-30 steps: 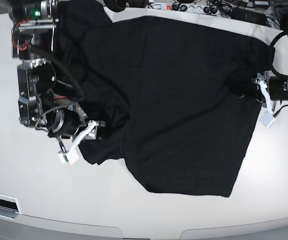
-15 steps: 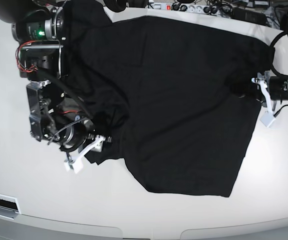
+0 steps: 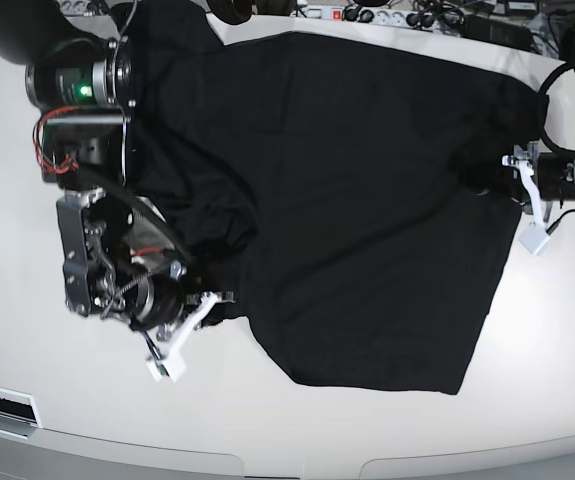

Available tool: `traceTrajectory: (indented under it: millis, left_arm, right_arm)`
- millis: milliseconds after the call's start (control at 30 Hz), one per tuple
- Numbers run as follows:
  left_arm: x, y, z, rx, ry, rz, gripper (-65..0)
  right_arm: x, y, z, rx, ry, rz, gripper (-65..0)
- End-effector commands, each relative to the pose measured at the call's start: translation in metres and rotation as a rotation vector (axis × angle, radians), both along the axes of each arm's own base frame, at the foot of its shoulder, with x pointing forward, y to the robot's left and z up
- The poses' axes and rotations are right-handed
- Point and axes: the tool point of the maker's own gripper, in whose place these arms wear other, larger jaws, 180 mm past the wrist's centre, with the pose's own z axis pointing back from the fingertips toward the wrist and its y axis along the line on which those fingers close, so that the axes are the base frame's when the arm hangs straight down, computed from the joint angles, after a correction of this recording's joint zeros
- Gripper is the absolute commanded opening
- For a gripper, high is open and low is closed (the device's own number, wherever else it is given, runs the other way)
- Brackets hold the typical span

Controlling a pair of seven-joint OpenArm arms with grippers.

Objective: Layout the t-shirt on the table in an organized manner, then fold the t-shirt properly
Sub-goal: 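Drag the grasped fabric with the right gripper toward the shirt hem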

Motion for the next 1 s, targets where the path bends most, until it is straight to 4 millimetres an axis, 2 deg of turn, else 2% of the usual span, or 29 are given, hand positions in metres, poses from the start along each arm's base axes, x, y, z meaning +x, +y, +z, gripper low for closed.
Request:
traceTrajectory:
  millis: [0, 67, 100, 133, 200, 233, 267, 467, 700, 867, 967]
  left_arm:
    - [0.013, 0.006, 0.014, -0.002, -0.052, 0.009, -65.0]
    - [0.013, 0.006, 0.014, -0.002, -0.052, 0.009, -65.0]
    - [0.013, 0.006, 0.014, -0.002, -0.052, 0.009, -65.0]
    - [0.013, 0.006, 0.015, -0.002, -0.052, 0.009, -65.0]
    - [0.013, 0.006, 0.015, -0.002, -0.053, 0.009, -65.0]
    - [0.013, 0.006, 0.015, -0.002, -0.053, 0.009, -65.0]
    - [0.013, 0.006, 0.014, -0.002, -0.052, 0.009, -65.0]
    - [0.013, 0.006, 0.014, -0.002, -0.052, 0.009, -65.0]
    - [0.013, 0.006, 0.015, -0.003, -0.053, 0.009, -65.0]
    - [0.013, 0.006, 0.015, -0.003, -0.053, 0.009, -65.0]
    - [0.013, 0.006, 0.015, -0.003, -0.053, 0.009, -65.0]
  right_arm:
    - [0.02, -0.001, 0.028, 0.016, -0.064, -0.005, -65.0]
    - [0.016, -0.003, 0.023, -0.006, -0.005, -0.007, -65.0]
    - [0.013, -0.005, 0.02, -0.016, 0.022, -0.007, -62.1]
    - [0.008, -0.006, 0.015, -0.024, 0.051, -0.011, -53.1]
    - [0.0, -0.014, 0.001, -0.047, 0.12, -0.062, -30.9]
    - [-0.002, -0.02, -0.005, -0.052, 0.149, -0.116, -23.2]
    - [-0.005, -0.027, -0.012, -0.053, 0.172, -0.171, -20.1]
    - [-0.017, -0.065, -0.036, 0.015, 0.209, -0.412, -20.0]
    - [-0.018, -0.092, -0.03, 0.274, 0.176, -0.595, -20.0]
    - [-0.015, -0.089, -0.027, 0.331, 0.161, -0.6, -20.0]
    - [-0.015, -0.075, -0.032, 0.338, 0.171, -0.584, -20.0]
